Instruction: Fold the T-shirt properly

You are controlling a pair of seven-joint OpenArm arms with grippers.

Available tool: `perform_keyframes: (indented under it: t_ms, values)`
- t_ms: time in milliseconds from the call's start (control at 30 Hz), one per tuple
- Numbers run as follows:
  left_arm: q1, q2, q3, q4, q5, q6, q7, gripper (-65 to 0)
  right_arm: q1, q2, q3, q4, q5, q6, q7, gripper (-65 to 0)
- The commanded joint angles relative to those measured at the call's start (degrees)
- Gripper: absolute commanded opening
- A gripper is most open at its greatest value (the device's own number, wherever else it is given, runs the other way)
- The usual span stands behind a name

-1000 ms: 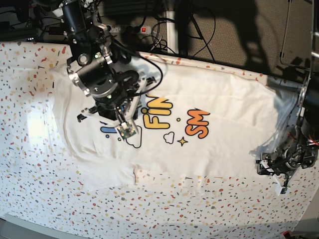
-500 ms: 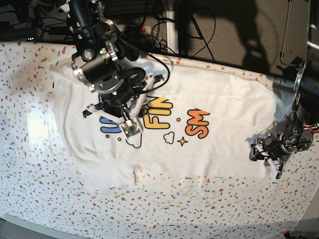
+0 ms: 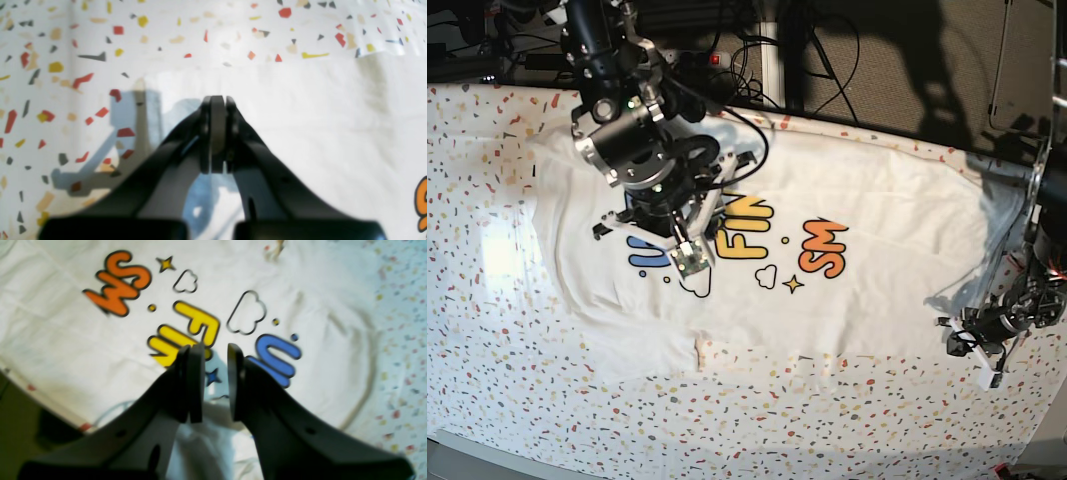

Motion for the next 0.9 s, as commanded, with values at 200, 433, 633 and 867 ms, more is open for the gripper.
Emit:
perform_keyframes:
  t_ms: [200,433,633,867]
  values:
    - [-1.9,-0.9,-0.2,0.5,3.6,7.2,-8.9,-59.4,0.6,0.0,1.3,1.2,-3.2,-0.3,1.8,-52.4]
    - [-0.2,0.0,-0.2,0.5,-6.7,8.3,2.3,-52.9,0.6,0.0,1.1,1.2,-2.8,-0.3,-0.4,-52.4]
    - [2.4,1.4,-0.2,0.5,-8.1,8.6,3.1,-52.9,0.5,0.0,1.1,1.2,-1.3,-0.3,-1.7,-52.4]
    - [2.4,1.2,-0.2,0.5,-8.1,9.6,-8.5,-52.9,0.3,0.0,1.1,1.2,-1.3,-0.3,-2.1,-52.4]
